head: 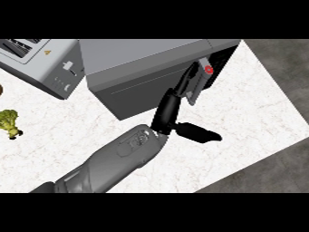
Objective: Pick up the milk, place it into the microwave and close the microwave
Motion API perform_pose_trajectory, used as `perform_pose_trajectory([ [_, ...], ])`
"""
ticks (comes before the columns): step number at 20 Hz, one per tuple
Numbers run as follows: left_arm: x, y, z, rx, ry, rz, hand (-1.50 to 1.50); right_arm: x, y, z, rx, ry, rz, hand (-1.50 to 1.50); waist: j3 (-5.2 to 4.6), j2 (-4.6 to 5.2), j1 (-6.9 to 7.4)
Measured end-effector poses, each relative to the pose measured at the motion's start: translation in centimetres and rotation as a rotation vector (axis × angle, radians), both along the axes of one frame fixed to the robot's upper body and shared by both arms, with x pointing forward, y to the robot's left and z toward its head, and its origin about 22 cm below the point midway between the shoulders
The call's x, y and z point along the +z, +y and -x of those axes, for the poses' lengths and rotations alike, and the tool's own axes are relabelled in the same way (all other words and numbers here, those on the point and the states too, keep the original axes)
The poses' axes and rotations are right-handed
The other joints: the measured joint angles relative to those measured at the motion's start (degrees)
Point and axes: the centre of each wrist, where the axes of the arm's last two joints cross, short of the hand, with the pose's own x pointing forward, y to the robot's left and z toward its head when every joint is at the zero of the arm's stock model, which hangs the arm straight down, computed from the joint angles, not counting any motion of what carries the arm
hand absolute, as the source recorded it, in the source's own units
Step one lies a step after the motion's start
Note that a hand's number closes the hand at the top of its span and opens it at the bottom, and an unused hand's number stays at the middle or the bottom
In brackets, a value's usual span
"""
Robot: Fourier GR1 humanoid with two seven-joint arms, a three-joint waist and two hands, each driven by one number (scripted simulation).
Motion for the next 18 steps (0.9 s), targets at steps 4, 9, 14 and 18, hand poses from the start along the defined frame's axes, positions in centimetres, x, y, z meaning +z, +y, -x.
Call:
perform_pose_trajectory([
  [4, -0.2, 0.0, 0.0, 0.005, -0.011, 0.006, -1.50, 0.5, -0.3, -0.4, 0.000, 0.000, 0.005, -1.50, 0.00, 0.08, -0.31],
  [9, -0.4, -0.1, -0.1, 0.010, -0.025, 0.012, -1.50, 1.2, -0.6, -0.7, 0.002, -0.002, 0.005, -1.50, 0.02, 0.20, -0.82],
  [14, -0.5, -0.1, -0.1, 0.013, -0.032, 0.019, -1.50, 1.7, -0.9, -1.0, 0.015, -0.001, 0.009, -1.50, 0.05, 0.23, -1.36],
  [18, -0.6, -0.3, -0.1, 0.013, -0.037, 0.025, -1.50, 2.0, -1.1, -1.2, 0.016, 0.004, 0.012, -1.50, 0.08, 0.27, -1.53],
])
